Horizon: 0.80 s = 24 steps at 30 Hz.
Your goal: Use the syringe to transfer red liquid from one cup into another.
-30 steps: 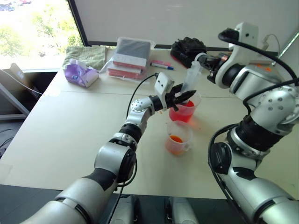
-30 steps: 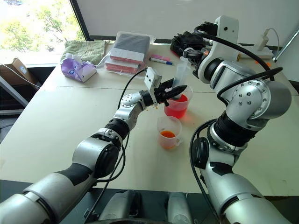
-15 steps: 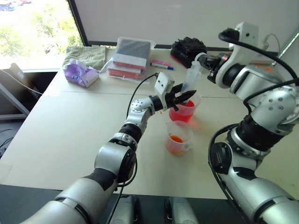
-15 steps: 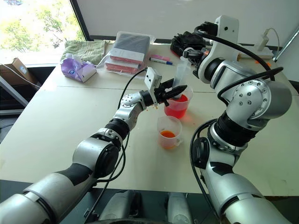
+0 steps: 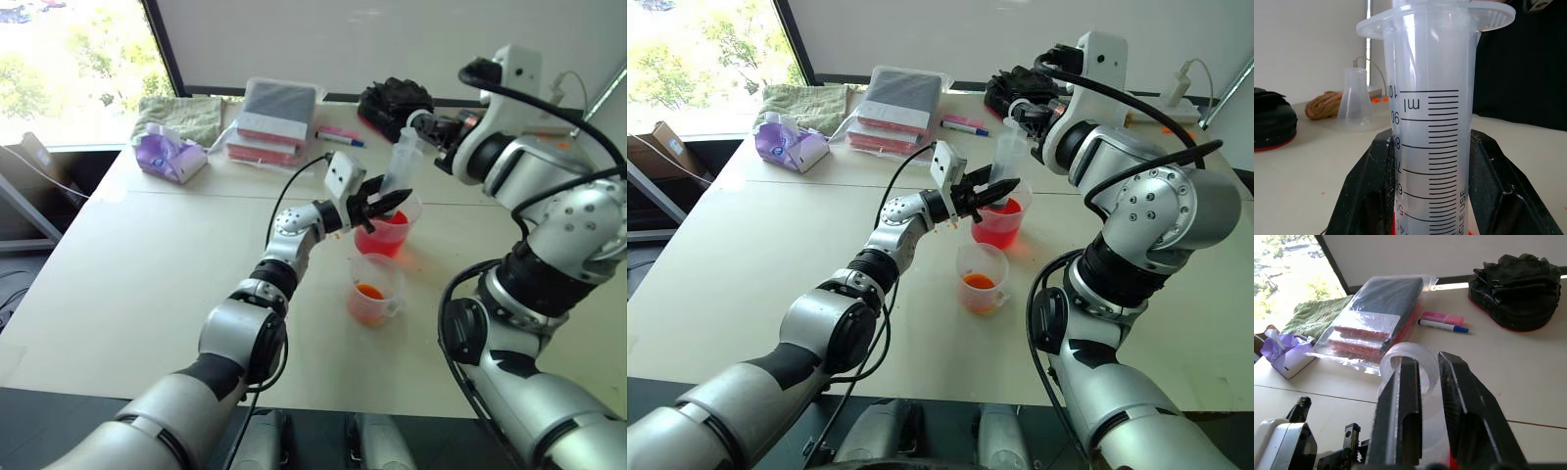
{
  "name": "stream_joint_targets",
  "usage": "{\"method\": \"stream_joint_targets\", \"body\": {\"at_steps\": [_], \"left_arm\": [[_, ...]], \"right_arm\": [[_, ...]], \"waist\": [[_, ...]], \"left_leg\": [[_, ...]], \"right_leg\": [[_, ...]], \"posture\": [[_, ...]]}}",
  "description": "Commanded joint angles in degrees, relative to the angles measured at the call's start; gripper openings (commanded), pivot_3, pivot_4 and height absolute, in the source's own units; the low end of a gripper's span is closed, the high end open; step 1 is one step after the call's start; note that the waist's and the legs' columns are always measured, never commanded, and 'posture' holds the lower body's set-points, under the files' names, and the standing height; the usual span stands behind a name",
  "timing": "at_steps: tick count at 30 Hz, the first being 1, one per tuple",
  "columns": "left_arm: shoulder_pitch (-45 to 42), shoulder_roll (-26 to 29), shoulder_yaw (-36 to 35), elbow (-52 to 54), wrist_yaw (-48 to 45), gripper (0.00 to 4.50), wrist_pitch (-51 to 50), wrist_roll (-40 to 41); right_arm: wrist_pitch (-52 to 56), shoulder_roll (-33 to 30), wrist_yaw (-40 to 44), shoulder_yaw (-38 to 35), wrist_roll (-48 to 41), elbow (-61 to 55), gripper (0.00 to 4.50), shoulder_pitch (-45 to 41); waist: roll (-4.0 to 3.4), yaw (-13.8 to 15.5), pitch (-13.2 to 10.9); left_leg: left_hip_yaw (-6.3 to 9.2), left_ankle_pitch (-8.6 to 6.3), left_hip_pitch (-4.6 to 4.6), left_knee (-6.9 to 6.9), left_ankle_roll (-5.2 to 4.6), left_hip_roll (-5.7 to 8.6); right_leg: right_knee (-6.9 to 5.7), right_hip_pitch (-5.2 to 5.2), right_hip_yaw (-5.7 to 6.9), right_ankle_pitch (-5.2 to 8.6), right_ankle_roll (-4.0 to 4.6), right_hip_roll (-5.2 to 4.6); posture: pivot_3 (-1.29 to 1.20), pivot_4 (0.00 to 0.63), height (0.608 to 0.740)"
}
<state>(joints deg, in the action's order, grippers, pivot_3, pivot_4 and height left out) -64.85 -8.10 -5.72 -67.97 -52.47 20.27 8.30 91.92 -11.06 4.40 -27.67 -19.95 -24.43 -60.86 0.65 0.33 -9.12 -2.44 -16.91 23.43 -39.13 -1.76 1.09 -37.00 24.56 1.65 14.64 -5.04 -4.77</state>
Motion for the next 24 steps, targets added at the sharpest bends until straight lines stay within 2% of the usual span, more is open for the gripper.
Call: {"method": "stream_joint_targets", "body": {"at_steps": [1,2,9,16,24], "left_arm": [[0.8,-1.4,2.5,-0.4,-2.0,1.44,-0.3,-1.9],[0.8,-1.3,2.4,-0.3,-2.0,1.44,-0.3,-1.8],[0.0,-0.8,1.9,-0.2,-1.6,1.44,-0.1,-1.3],[-0.2,-0.5,1.5,-0.7,-1.0,1.44,-0.2,-1.1],[-0.8,-0.1,1.0,-1.1,-0.4,1.44,-0.4,-1.0]], "right_arm": [[-1.5,-1.5,1.0,0.1,-1.0,-3.2,2.59,-4.5],[-1.1,-1.7,1.4,0.2,-1.2,-3.4,3.11,-4.3],[0.6,-5.5,5.4,1.9,-4.3,-4.5,3.11,-1.6],[0.6,-15.7,11.4,2.7,-14.4,-4.1,3.11,2.9],[0.6,-26.9,15.6,0.1,-28.8,-2.3,3.11,5.8]], "waist": [[0.00,0.0,0.0],[0.00,0.0,0.0],[0.00,0.0,0.0],[0.01,0.2,0.0],[0.02,0.3,0.0]], "left_leg": [[0.00,0.00,0.01,0.00,0.00,0.00],[0.00,0.00,0.00,0.00,0.00,0.00],[0.00,-0.01,0.01,0.03,-0.01,0.00],[0.00,-0.03,0.03,0.04,-0.05,0.00],[0.02,-0.04,0.03,0.04,-0.07,-0.01]], "right_leg": [[0.01,0.00,0.00,0.00,0.00,-0.01],[0.02,0.00,0.00,0.00,0.00,-0.01],[0.04,0.01,0.00,0.00,0.00,-0.02],[0.11,0.01,0.00,0.00,0.00,-0.04],[0.19,-0.02,0.02,0.00,0.00,-0.15]], "posture": [[0.00,0.150,0.740],[0.00,0.150,0.740],[0.00,0.150,0.740],[0.00,0.150,0.740],[0.00,0.150,0.740]]}}
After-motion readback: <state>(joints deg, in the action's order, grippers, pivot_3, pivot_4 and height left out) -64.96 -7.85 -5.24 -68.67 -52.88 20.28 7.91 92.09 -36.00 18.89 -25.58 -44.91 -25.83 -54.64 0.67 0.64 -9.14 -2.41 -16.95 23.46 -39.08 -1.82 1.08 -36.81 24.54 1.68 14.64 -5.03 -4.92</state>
